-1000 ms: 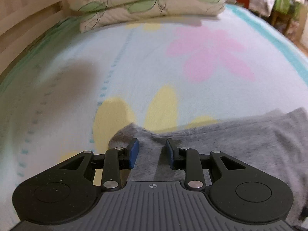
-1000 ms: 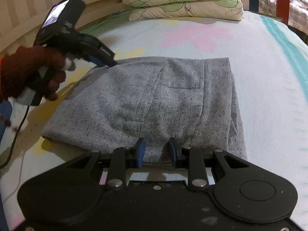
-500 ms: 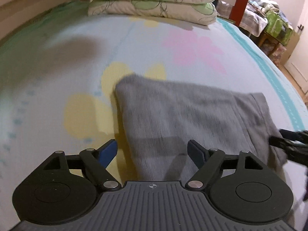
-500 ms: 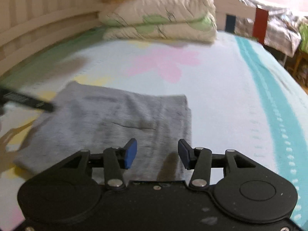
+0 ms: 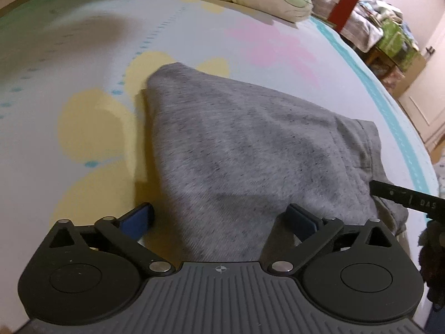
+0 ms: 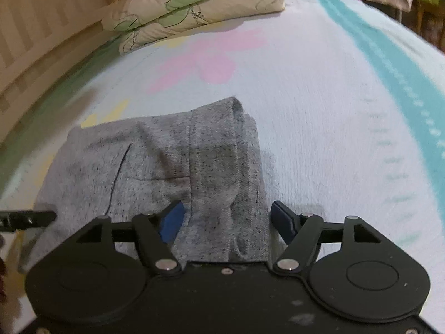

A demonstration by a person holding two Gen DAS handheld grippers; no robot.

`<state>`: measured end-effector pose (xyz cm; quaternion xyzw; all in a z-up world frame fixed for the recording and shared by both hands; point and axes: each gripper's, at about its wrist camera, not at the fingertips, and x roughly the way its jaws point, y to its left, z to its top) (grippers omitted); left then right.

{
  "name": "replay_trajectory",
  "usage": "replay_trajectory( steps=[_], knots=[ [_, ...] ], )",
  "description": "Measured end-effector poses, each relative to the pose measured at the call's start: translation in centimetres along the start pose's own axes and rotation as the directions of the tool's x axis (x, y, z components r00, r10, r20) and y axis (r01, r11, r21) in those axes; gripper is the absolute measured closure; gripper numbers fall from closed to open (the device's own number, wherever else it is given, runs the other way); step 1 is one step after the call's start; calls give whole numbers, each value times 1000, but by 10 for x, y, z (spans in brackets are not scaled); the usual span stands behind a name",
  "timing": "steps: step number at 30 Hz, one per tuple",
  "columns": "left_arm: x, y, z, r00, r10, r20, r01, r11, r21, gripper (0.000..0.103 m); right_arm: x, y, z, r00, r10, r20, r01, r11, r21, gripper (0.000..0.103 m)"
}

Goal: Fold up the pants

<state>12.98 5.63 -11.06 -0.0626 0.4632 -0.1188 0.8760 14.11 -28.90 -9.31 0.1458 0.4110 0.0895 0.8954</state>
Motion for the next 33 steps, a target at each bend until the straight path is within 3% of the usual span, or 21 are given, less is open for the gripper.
replay_trajectory(
  steps=[10,12,13,14,15,16,17,24,28,33],
  knots=[
    [12,-12,7,999,13,33,-12,1000,-6,3,13,-11,14,991,136,-7,-136,990,-28,26],
    [7,-12,7,999,18,43,-18,1000,-10,21,13,-10,17,990,141,-20,-141,989,-42,34],
    [5,-12,8,999,16,51,-15,1000,-21,38,12,-10,17,989,150,-23,-150,988,-42,40],
    [2,-12,9,998,4,59,-2,999,-39,54,10,-9,17,987,158,-16,-158,987,-36,58],
    [-2,-10,9,997,-1,72,6,998,-56,63,7,-9,17,987,159,-10,-159,987,-31,67],
    [-5,-9,8,996,5,85,0,998,-61,78,5,-8,19,988,154,-2,-154,987,-34,70],
    [-9,-9,7,995,14,94,-9,998,-54,82,1,-5,20,989,148,8,-147,988,-40,73],
    [-39,-26,8,977,61,206,-71,997,41,92,-37,29,34,986,137,98,-127,986,-106,79],
    [-53,-14,38,964,73,257,-91,994,57,93,-46,45,62,974,175,143,-157,979,-130,79],
    [-59,3,78,938,116,326,-145,987,64,93,-26,63,97,961,208,183,-179,970,-164,80]
  ],
)
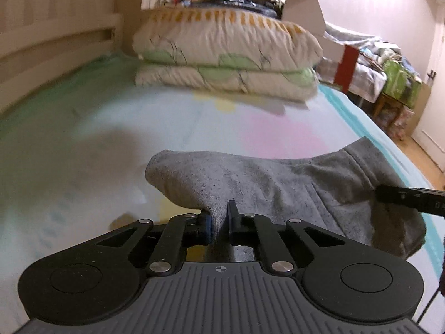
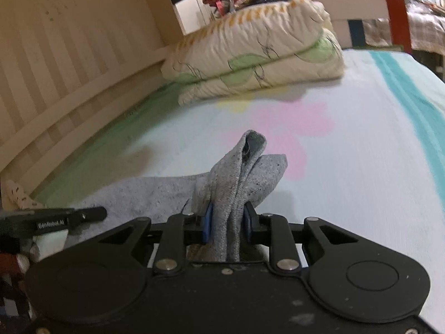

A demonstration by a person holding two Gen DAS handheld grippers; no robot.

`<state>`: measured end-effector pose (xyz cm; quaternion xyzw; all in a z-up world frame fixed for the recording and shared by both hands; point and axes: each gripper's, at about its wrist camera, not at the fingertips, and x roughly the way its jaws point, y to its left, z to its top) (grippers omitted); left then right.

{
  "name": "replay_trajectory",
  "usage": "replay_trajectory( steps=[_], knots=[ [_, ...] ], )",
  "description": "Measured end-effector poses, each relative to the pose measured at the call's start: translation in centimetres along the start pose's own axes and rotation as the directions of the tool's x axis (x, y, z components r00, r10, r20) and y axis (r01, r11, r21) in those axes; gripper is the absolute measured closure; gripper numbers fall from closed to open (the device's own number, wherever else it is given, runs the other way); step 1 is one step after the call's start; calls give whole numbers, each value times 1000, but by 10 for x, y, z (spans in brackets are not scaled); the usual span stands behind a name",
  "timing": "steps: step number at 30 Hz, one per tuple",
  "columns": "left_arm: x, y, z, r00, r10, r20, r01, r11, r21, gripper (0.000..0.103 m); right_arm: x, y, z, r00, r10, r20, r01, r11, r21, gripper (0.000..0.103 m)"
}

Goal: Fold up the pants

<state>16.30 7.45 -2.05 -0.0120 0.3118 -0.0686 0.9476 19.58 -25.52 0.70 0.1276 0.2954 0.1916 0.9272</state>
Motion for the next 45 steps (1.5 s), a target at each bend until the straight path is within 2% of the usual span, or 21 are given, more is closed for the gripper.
replay_trajectory(
  steps=[3,5,6,8,9,11,14,17,19,21,24,26,31,37,41,45],
  knots=[
    [14,5,11,1000,26,14,-26,999,27,93,24,4,17,1000,6,26,-6,1000,-24,80],
    [35,13,10,998,59,-29,-59,998,19,87,44,-4,24,999,-8,32,8,1000,-10,79],
    [46,18,5,994,88,-70,-88,996,-1,87,55,-8,26,999,-27,20,27,1000,1,74],
    [59,24,-7,977,162,-137,-167,986,-21,88,86,-29,23,992,-102,-73,106,993,49,68],
    [59,25,-12,973,182,-143,-187,982,-21,88,96,-38,19,979,-173,-106,179,983,49,68],
    [50,25,-23,975,179,-135,-184,982,-31,88,99,-49,13,964,-241,-111,246,969,26,68],
    [30,11,-33,981,166,-104,-169,985,-24,88,73,-46,10,971,-240,-21,240,971,12,67],
    [15,-10,-37,990,127,-53,-129,991,-31,87,48,-15,3,982,-179,59,184,978,-97,67],
    [12,-26,-40,994,106,-35,-106,994,-6,86,43,5,-6,991,-119,56,127,979,-160,67],
    [20,-37,-43,994,99,-48,-98,995,26,82,44,21,-20,996,-87,23,90,974,-209,69],
    [40,-39,-62,985,110,-134,-106,994,34,80,61,24,-45,988,-133,-74,113,966,-233,72],
    [40,-36,-69,986,109,-130,-107,994,18,79,65,12,-61,979,-160,-122,136,972,-190,72],
    [13,-38,-63,984,124,-128,-128,991,-24,80,38,18,-55,985,-152,-86,139,980,-142,71],
    [-31,-52,-67,982,134,-134,-149,983,-109,76,-22,45,-59,991,-133,-21,130,987,-98,63],
    [-53,-67,-71,972,169,-161,-185,979,-87,74,-55,64,-67,992,-123,-11,122,988,-91,55],
    [-79,-84,-78,970,197,-145,-206,977,-47,74,-80,88,-78,986,-166,-20,162,979,-123,52]
  ],
)
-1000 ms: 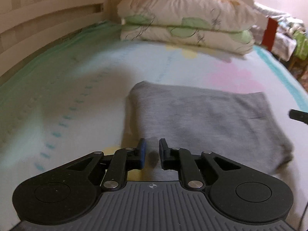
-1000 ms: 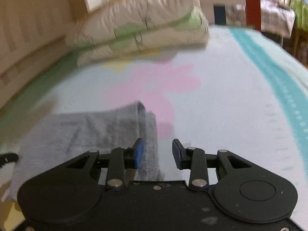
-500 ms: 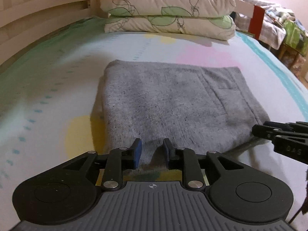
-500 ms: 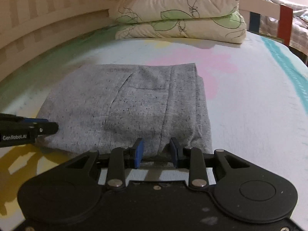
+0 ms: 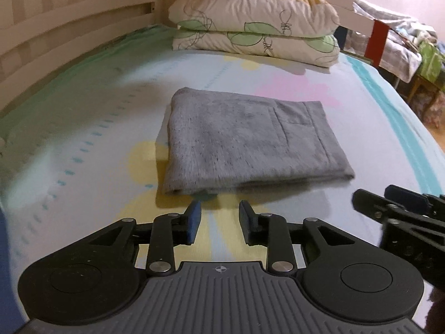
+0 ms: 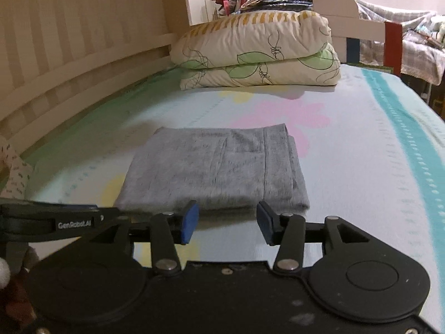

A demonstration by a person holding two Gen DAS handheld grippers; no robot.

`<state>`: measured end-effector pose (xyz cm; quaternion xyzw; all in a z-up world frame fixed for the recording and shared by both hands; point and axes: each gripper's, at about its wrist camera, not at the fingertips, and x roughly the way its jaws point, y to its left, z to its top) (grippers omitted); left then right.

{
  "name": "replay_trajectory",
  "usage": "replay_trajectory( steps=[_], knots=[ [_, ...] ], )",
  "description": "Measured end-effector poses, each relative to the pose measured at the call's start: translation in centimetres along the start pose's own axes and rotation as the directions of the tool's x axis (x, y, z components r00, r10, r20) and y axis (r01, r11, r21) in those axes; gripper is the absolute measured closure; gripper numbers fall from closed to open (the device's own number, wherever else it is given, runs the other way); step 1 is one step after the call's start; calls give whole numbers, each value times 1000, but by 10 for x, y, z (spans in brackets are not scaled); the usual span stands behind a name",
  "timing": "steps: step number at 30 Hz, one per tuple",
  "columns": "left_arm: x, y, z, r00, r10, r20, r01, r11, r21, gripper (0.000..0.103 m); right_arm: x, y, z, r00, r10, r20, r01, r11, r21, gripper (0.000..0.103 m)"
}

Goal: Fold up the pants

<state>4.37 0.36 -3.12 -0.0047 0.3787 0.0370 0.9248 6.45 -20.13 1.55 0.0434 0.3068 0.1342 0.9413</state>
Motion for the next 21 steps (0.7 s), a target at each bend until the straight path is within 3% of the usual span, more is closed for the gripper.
replay_trajectory(
  steps=[5,10,21],
  knots=[
    [-26,-8,-9,998,43,46,-43,999,9,73,-29,11,-7,999,32,11,-33,999,37,51],
    [-42,-7,-14,999,-21,28,21,1000,-23,73,-47,15,-5,999,37,39,-39,999,33,51],
    [-56,-9,-18,999,-11,52,13,999,-34,73,-63,20,-17,999,33,5,-33,999,36,50]
  ],
)
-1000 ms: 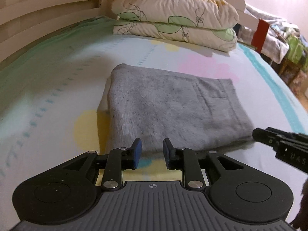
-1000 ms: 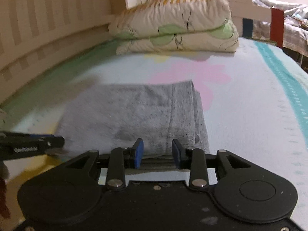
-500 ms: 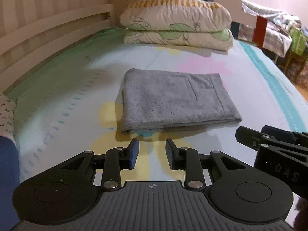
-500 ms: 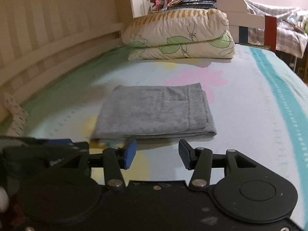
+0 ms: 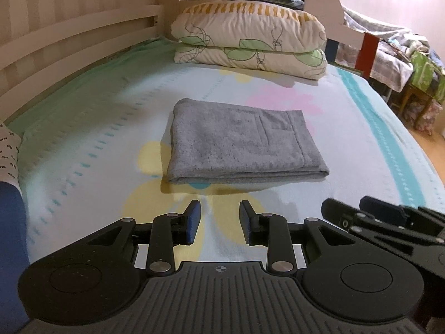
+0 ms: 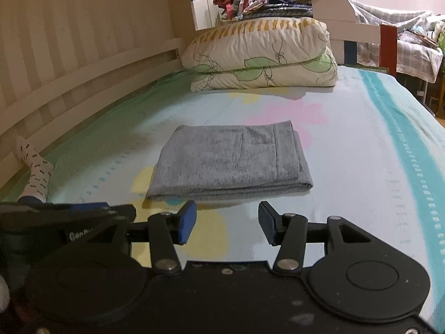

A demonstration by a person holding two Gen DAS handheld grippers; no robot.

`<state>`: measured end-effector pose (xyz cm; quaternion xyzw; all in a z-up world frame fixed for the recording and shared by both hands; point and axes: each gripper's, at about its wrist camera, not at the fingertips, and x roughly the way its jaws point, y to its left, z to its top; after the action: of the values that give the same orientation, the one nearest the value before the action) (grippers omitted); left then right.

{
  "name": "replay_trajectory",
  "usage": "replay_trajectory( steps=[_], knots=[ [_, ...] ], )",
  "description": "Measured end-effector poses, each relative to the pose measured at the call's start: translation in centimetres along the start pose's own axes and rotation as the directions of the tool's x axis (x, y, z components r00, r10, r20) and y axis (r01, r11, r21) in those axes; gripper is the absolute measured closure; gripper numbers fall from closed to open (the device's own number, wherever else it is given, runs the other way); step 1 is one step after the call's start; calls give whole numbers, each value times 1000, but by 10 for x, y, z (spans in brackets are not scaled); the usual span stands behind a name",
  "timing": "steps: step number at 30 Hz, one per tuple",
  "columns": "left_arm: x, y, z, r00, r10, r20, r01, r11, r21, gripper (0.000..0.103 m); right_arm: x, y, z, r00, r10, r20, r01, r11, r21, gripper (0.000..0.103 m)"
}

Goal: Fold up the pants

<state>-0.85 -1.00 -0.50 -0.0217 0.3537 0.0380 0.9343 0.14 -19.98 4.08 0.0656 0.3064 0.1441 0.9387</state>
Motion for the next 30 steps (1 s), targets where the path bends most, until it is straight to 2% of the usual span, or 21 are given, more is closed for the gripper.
replay_trajectory(
  steps=[16,30],
  knots=[
    [-7,-8,-3,1000,-29,-4,29,999,18,73,-12,3,-3,1000,8,11,-8,1000,1,50],
    [-7,-12,-5,1000,-20,-11,20,1000,19,73,-12,1,-4,1000,6,8,-6,1000,17,50]
  ],
)
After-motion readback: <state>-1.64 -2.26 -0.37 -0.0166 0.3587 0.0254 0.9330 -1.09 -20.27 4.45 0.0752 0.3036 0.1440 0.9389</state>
